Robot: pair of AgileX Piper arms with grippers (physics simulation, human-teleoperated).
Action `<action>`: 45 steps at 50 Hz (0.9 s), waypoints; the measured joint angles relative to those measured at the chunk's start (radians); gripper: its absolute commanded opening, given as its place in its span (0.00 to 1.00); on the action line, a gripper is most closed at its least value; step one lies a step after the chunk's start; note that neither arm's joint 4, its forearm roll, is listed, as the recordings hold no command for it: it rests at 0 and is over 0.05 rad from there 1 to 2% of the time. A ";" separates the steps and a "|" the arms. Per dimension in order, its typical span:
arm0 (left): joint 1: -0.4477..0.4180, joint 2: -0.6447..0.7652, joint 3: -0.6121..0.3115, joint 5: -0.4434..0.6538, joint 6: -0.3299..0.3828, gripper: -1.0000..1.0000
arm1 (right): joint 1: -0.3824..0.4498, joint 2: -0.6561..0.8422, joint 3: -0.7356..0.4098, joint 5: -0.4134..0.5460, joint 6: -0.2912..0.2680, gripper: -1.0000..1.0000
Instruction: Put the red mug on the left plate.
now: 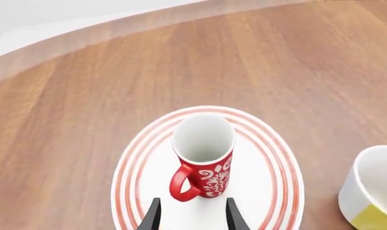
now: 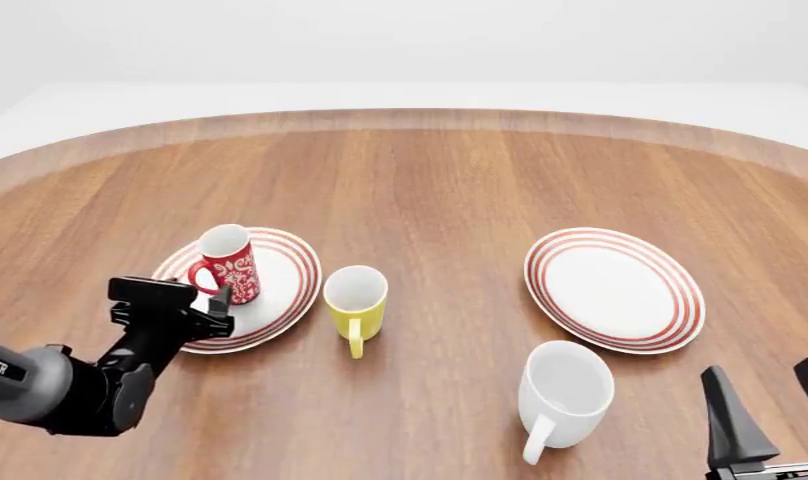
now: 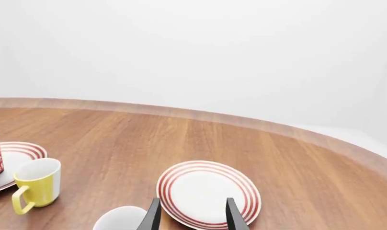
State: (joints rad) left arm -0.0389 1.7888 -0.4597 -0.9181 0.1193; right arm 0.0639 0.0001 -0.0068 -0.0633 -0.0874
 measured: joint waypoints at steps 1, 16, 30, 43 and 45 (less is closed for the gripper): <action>-0.002 -0.002 0.001 0.001 -0.001 1.00 | 0.000 0.000 0.000 0.000 0.000 1.00; -0.028 -0.012 0.003 0.007 -0.012 1.00 | 0.000 0.000 -0.005 0.006 -0.001 1.00; -0.053 -0.019 0.011 0.009 -0.023 1.00 | 0.000 0.000 -0.002 0.004 -0.001 1.00; -0.079 -0.030 0.021 0.011 -0.034 1.00 | 0.000 0.000 -0.007 0.010 -0.001 1.00; -0.083 -0.032 0.023 0.011 -0.037 1.00 | 0.000 0.000 -0.007 0.011 -0.001 1.00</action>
State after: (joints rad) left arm -0.1220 1.7566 -0.4367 -0.9070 0.0827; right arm 0.0639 0.0001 -0.0141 -0.0526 -0.0884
